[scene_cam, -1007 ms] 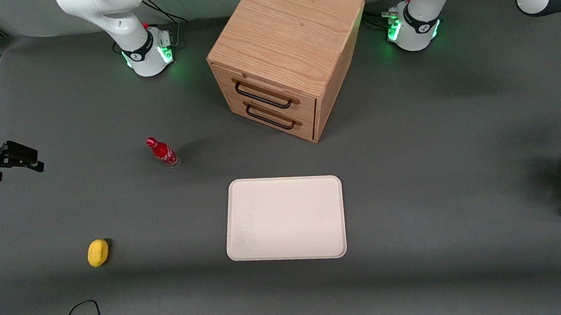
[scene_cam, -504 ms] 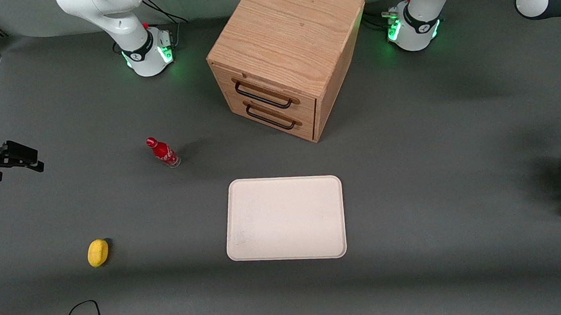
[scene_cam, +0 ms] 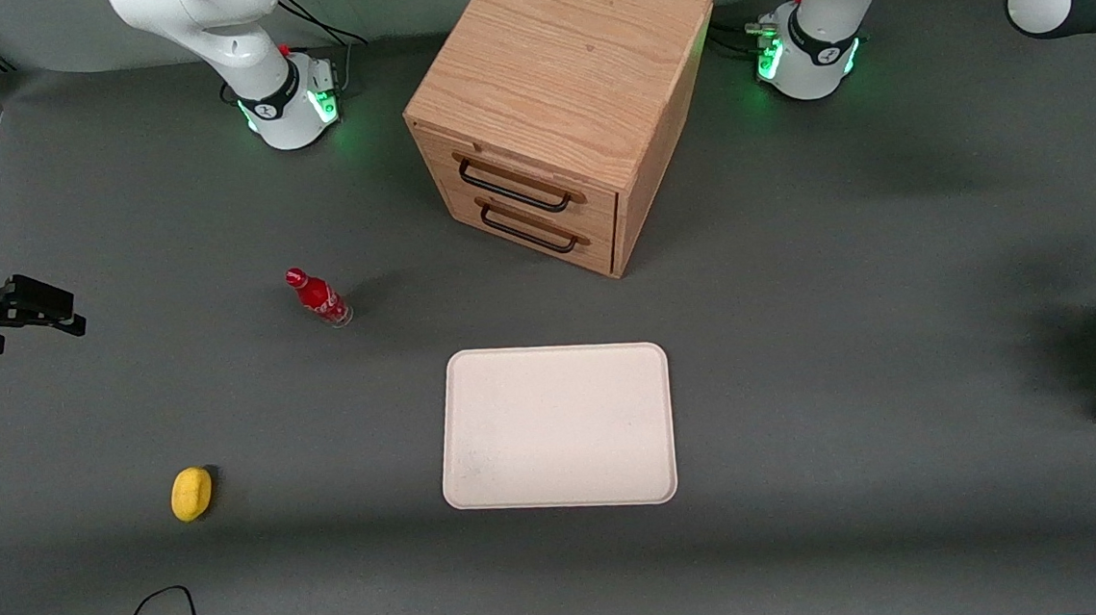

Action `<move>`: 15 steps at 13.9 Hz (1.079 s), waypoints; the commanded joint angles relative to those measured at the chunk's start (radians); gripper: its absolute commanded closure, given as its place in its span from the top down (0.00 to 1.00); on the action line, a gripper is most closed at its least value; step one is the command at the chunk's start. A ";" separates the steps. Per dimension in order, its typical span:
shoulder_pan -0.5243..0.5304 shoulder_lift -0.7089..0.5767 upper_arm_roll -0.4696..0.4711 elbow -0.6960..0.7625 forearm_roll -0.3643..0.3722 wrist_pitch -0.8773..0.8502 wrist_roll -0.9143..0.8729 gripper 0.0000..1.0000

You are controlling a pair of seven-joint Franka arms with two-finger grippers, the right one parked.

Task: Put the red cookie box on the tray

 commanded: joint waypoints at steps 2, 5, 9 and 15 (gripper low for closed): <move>0.002 -0.006 -0.001 -0.010 -0.016 0.011 0.025 0.00; 0.000 -0.018 -0.001 -0.008 -0.011 -0.006 0.029 0.00; -0.015 -0.113 0.002 -0.012 -0.005 -0.187 0.007 0.00; -0.105 -0.448 0.004 -0.186 0.016 -0.463 -0.221 0.00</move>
